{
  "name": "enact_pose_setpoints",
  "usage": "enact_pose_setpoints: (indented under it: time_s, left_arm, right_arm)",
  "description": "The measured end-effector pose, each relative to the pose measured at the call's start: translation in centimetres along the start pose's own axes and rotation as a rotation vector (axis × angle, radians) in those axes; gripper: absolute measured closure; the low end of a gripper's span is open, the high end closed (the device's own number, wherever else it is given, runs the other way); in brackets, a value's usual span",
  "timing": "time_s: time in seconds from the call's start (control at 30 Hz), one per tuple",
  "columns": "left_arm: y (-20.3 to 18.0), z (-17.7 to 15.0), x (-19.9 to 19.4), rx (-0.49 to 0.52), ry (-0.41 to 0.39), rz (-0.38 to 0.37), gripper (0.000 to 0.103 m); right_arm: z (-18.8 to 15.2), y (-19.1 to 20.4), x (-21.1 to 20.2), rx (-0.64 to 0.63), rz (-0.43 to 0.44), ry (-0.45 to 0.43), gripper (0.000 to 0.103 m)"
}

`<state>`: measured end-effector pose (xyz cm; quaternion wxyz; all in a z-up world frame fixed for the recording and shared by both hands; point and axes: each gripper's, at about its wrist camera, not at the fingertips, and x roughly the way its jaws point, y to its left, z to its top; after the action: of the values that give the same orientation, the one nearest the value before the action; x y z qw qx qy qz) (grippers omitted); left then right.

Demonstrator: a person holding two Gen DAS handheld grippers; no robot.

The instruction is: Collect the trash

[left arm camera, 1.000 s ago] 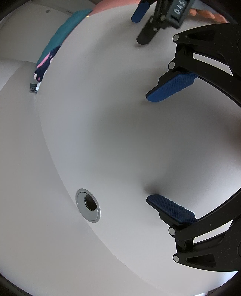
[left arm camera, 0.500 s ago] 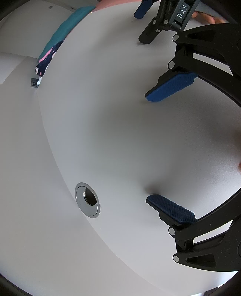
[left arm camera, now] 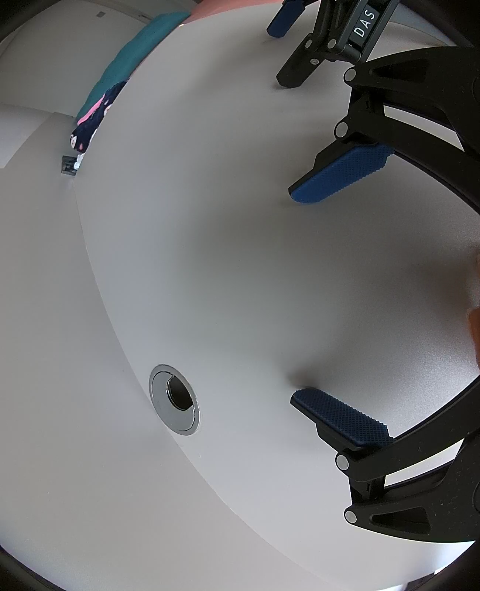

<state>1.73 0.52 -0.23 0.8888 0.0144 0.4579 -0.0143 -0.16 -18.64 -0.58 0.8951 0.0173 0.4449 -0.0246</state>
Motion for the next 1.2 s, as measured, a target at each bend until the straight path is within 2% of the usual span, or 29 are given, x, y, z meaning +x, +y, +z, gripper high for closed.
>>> enact_pose_setpoints:
  time_s: [1.2]
  left_arm:
    - [0.27, -0.11, -0.07, 0.0, -0.001, 0.0, 0.006]
  right_arm:
    - [-0.07, -0.05, -0.04, 0.0, 0.0, -0.001, 0.002]
